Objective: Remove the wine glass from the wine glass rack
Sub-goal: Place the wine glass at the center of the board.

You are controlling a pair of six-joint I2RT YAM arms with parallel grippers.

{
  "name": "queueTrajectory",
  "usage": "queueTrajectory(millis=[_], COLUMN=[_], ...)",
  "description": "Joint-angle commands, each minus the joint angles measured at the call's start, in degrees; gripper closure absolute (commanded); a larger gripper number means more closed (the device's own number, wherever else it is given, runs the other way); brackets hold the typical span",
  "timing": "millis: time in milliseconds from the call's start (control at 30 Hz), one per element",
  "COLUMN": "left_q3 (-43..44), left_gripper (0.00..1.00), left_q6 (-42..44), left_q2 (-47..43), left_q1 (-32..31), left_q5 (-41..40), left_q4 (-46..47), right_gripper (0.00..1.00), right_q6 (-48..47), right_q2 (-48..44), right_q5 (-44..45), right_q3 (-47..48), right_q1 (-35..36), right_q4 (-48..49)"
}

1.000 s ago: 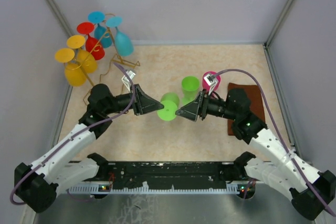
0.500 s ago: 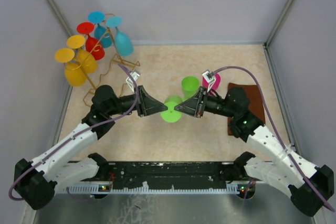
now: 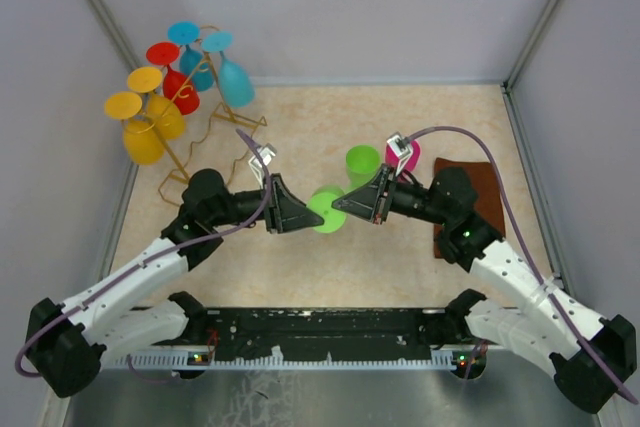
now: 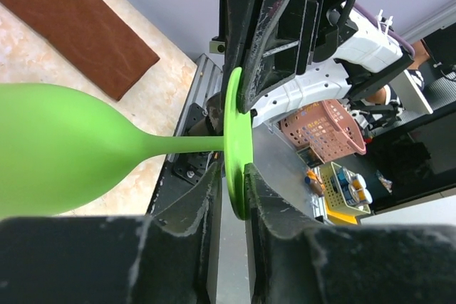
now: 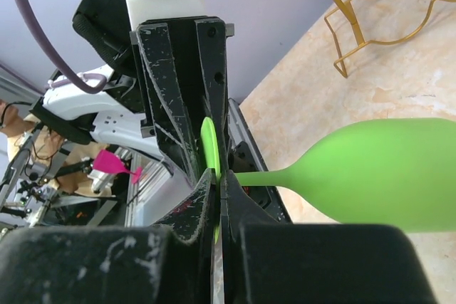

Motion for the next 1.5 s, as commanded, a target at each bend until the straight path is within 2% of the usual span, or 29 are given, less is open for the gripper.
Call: queueTrajectory(millis=[0,133,233,267,333,400,567,767,933,1000,1233,1467], left_q3=[-0.21,0.22,0.25,0.18,0.31,0.40,0.67,-2.65,-7.51,-9.49,-14.52,-16.61], left_gripper=[0.78,0.82,0.95,1.00,1.00,1.00,1.00,1.00,1.00,1.00,1.00,1.00], left_q6=[-0.47,-0.63,-0.37,0.10,1.81,3.93,13.02,23.73,28.02,28.23,25.13,23.13], left_q2=[0.52,1.80,2.22,2.25,1.75,0.83,-2.57,-9.05,-13.79,-14.85,-14.99,-14.87], left_q1=[-1.21,-1.87,-2.41,-2.42,-2.44,-2.44,-2.53,-2.53,-2.53,-2.53,-2.53,-2.53], left_q5=[0.14,0.35,0.28,0.26,0.09,0.27,5.90,7.56,11.08,13.15,17.80,21.82], left_q4=[2.64,3.86,4.97,4.88,3.53,2.06,-1.65,-7.45,-3.59,0.16,11.73,17.57], right_gripper=[1.00,1.00,1.00,0.98,0.92,0.83,0.37,0.12,0.06,0.06,0.05,0.07], right_q6=[-0.29,-0.87,-1.60,-1.96,-3.21,-4.77,-12.61,-15.99,-11.68,-10.40,-2.13,3.06], right_q2=[-1.63,-1.81,-2.20,-2.66,-3.66,-5.03,-9.27,-14.77,-13.16,-11.97,-7.42,-1.29], right_q5=[-0.36,-1.59,-2.07,-1.82,-0.73,1.16,9.96,27.09,36.57,32.65,6.94,-5.33], right_q3=[1.18,1.52,1.66,1.75,1.94,2.18,5.21,5.90,9.31,10.06,6.41,3.43], right_q1=[0.71,0.99,1.10,1.13,1.15,1.09,1.15,1.08,0.54,-0.68,-8.82,-8.89], right_q4=[6.15,6.23,5.35,4.67,2.49,0.28,-10.66,-19.23,-29.35,-29.58,-17.58,-8.12])
